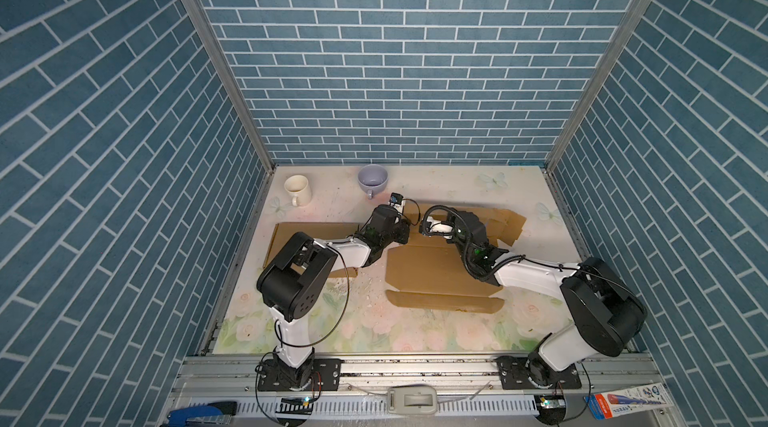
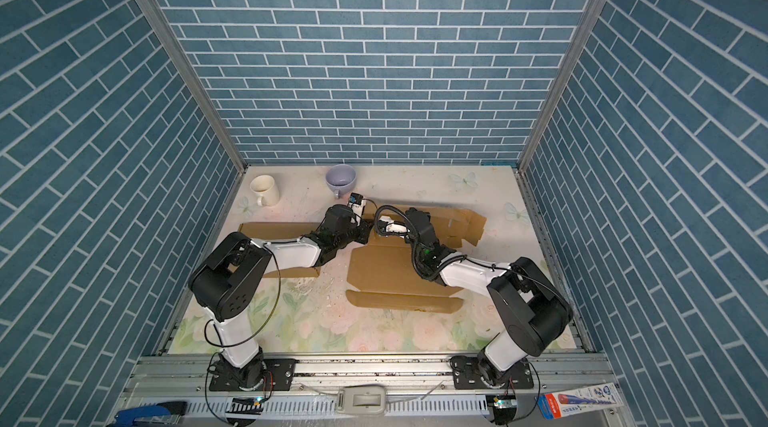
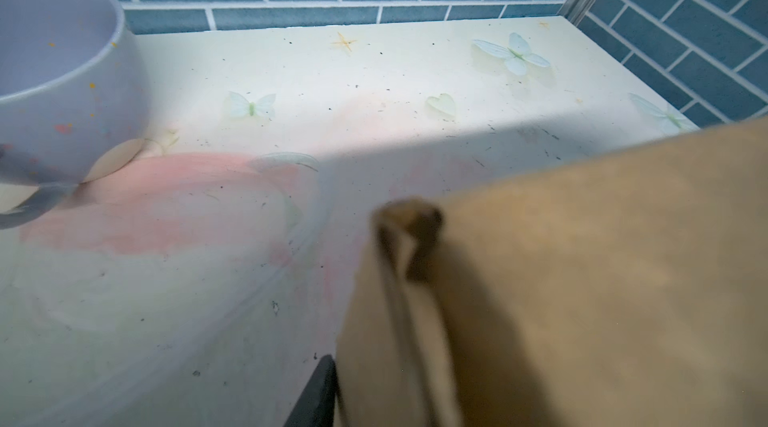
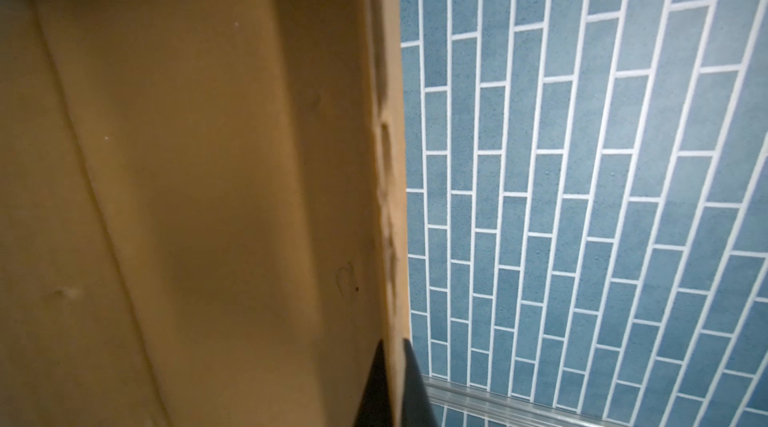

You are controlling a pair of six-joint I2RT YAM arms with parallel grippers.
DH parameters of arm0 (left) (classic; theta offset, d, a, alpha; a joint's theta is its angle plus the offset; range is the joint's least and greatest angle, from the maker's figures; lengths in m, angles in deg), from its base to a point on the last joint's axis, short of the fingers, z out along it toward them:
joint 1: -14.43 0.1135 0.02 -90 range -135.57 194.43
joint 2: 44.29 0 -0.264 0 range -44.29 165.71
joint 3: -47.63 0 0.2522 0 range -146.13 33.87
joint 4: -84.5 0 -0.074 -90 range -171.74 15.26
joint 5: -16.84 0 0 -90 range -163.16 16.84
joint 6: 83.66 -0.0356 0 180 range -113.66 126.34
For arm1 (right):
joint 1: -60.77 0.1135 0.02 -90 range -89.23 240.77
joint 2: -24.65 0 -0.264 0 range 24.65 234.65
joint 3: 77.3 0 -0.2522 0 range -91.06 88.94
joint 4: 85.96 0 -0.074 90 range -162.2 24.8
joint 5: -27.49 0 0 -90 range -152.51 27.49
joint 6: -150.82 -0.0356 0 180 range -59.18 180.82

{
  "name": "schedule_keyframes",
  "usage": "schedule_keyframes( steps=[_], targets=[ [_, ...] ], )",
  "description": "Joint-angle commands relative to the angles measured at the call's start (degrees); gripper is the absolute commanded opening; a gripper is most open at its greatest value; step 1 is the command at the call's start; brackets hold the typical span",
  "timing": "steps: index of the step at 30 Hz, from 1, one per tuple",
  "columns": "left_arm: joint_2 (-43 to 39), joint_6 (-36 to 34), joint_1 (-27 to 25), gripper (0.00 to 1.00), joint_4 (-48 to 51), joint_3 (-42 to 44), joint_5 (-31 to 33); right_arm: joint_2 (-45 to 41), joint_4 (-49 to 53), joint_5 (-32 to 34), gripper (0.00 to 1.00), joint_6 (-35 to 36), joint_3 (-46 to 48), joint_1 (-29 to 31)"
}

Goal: Fold the paper box
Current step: 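Press the raised end wall inward with the left gripper while the right holds the side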

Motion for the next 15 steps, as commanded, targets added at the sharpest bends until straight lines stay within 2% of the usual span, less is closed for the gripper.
schedule_keyframes(
  steps=[1, 6, 8, 11, 15],
  targets=[
    [0.4, 1.6, -1.2, 0.24, -3.3, 0.9, 6.4, 2.1, 0.3, -0.4, 0.00, 1.5, 2.1, 2.4],
    [1.0, 1.4, -3.8, 0.10, -3.2, -0.5, 14.5, 2.0, 0.5, -0.4, 0.00, 1.5, 1.4, 3.5],
    [1.7, 0.6, -5.1, 0.00, -2.3, -1.7, 18.1, 2.0, 0.6, -0.5, 0.00, 1.3, 1.3, 3.7],
    [3.1, 0.1, -6.0, 0.00, 0.2, -3.7, 21.5, 1.9, 0.5, -0.7, 0.00, 0.8, 1.3, 3.9],
    [4.2, 0.2, -6.1, 0.00, 2.1, -4.0, 22.3, 2.1, 0.6, -0.7, 0.00, -0.2, 1.4, 3.9]
  ],
)
